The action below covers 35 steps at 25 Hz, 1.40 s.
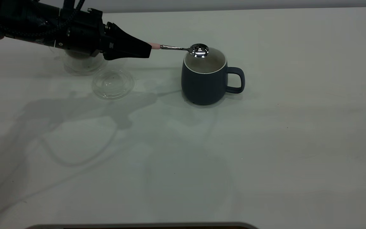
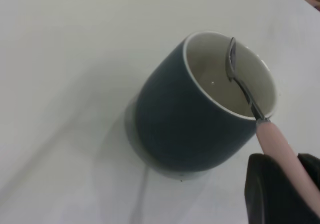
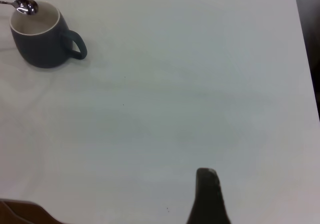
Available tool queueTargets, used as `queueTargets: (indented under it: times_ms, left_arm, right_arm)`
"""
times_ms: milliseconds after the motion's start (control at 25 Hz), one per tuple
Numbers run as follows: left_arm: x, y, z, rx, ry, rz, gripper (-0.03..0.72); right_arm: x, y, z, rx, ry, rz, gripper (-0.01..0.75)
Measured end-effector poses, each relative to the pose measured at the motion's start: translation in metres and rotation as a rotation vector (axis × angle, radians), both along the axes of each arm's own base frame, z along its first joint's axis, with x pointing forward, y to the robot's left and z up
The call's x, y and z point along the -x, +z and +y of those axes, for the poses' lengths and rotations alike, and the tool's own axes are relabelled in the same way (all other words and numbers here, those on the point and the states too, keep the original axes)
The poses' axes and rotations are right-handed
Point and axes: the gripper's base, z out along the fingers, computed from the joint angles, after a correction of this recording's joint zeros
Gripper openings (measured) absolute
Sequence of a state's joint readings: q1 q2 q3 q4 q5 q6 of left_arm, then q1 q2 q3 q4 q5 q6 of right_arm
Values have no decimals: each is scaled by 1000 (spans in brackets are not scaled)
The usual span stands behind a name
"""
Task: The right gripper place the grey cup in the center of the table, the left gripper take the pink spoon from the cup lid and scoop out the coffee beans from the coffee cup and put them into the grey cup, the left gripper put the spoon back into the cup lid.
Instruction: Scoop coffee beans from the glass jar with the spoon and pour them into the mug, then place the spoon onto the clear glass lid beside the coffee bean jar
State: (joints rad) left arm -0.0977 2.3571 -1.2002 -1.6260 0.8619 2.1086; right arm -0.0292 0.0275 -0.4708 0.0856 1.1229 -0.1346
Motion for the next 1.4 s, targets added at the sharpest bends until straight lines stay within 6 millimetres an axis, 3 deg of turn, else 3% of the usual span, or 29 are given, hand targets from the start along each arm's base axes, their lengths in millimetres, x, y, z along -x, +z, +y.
queueTargets:
  times_ms: [160, 320, 640, 800, 1000, 1200, 1400]
  left_arm:
    - [-1, 2, 0, 8, 22, 32, 115]
    - [-3, 18, 2, -17, 63, 82, 115]
    - [-2, 91, 15, -106, 199, 202, 115]
    - [2, 109, 35, -98, 267, 323, 115]
    - [12, 105, 70, -60, 392, 466, 115]
    - [38, 80, 103, 18, 527, 612, 115]
    - [59, 60, 131, 102, 646, 653, 115]
  right_arm:
    - [0, 0, 0, 0, 0, 0, 590]
    - [0, 0, 0, 0, 0, 0, 590]
    - [0, 0, 0, 0, 0, 0, 590]
    - [0, 0, 0, 0, 0, 0, 590]
    - [0, 0, 0, 0, 0, 0, 590]
    - [0, 0, 0, 0, 0, 0, 590]
    - [0, 0, 0, 0, 0, 0, 590]
